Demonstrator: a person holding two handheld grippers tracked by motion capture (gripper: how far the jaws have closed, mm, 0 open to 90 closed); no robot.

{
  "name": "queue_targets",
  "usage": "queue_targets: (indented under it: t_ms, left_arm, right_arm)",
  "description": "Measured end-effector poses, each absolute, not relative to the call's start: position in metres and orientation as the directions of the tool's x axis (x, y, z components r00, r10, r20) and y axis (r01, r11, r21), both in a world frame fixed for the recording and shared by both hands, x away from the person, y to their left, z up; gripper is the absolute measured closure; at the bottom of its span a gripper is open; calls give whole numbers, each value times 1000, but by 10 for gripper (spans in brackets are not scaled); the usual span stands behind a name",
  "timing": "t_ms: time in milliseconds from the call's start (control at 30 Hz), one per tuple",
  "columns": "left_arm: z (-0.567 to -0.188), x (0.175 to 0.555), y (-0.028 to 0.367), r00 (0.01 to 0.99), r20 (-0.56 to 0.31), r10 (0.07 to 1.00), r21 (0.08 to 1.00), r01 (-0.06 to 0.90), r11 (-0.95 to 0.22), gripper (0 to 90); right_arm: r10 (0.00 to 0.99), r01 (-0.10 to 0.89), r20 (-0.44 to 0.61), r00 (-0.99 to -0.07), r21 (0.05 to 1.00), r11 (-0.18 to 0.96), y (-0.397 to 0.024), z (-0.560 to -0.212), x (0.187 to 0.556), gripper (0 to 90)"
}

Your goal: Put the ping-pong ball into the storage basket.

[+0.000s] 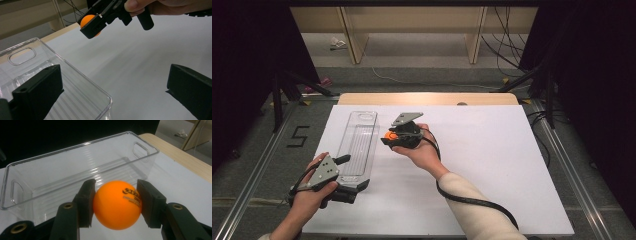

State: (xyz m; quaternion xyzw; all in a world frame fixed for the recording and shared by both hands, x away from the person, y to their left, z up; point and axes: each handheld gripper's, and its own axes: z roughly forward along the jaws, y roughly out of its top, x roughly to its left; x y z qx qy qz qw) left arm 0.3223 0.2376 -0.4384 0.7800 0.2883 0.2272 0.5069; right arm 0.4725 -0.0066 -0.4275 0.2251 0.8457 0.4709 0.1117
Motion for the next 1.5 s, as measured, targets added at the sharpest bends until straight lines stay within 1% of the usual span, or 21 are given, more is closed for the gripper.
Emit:
queue_targets:
  t_ms: [1500]
  left_arm:
    - [-439, 322, 237, 734, 60, 677, 922, 220, -320, 0]
  right_arm:
    - [476, 270, 16, -879, 841, 469, 21, -424, 486, 515]
